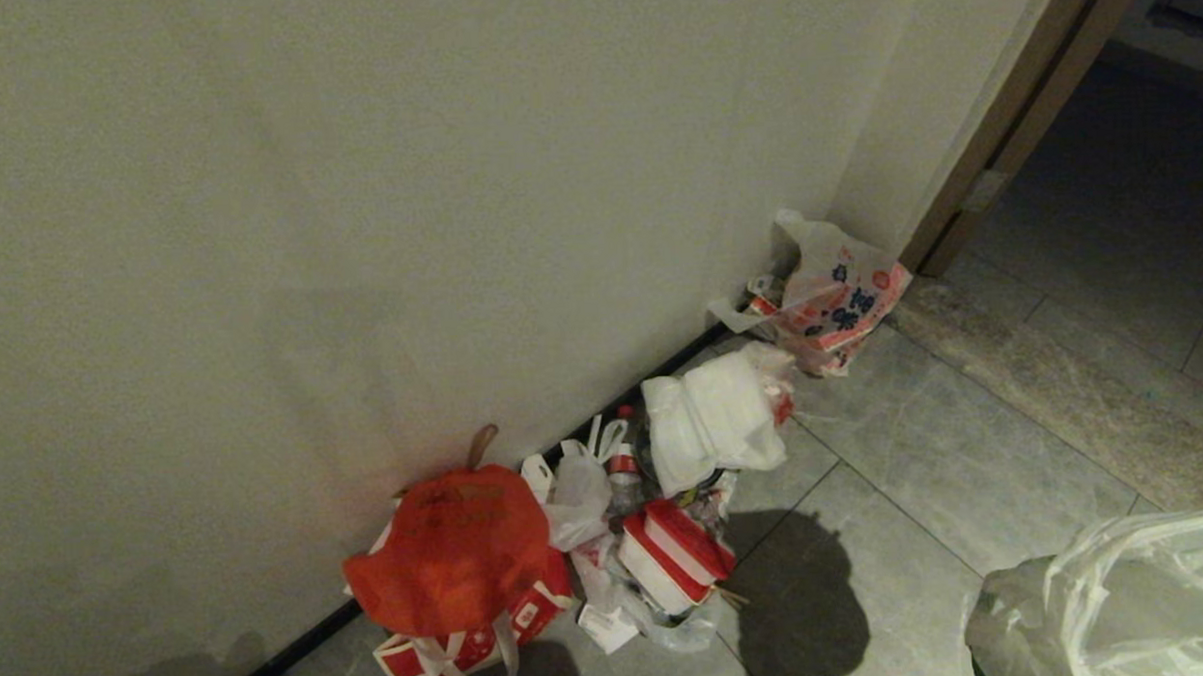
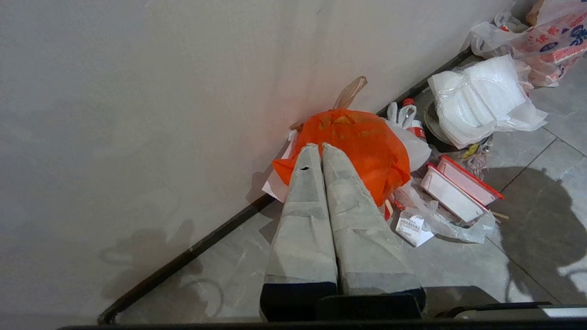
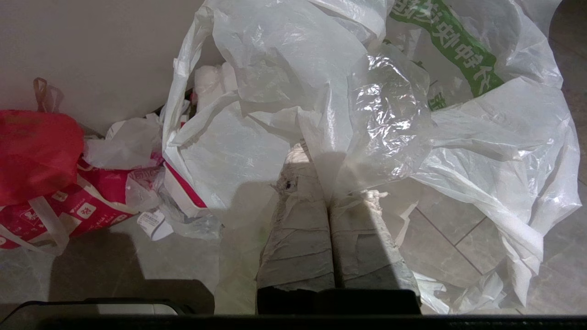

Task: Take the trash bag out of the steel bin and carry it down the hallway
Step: Put the trash bag at the door

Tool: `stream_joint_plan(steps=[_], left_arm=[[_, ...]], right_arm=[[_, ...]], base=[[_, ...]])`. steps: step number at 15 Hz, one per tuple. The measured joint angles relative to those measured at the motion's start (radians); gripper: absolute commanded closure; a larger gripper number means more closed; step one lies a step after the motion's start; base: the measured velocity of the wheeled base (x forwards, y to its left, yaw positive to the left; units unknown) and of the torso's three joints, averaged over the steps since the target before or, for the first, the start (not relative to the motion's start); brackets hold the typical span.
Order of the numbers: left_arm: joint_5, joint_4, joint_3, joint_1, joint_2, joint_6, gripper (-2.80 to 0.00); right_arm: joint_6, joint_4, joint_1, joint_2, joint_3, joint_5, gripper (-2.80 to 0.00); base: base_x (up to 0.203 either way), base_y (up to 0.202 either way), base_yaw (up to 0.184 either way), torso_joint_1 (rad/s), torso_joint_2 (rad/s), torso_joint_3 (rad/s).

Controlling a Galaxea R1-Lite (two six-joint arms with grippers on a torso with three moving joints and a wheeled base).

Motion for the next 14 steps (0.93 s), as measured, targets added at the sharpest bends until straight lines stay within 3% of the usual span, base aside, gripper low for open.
stream_joint_plan(steps=[14], left_arm=[[0.0, 0.0, 0.0, 0.0, 0.0, 0.0, 0.0]], right_arm=[[-0.001, 0.0, 0.0, 0.0, 0.0, 0.0, 0.0]], base=[[0.0, 0.0, 0.0, 0.0, 0.0, 0.0]])
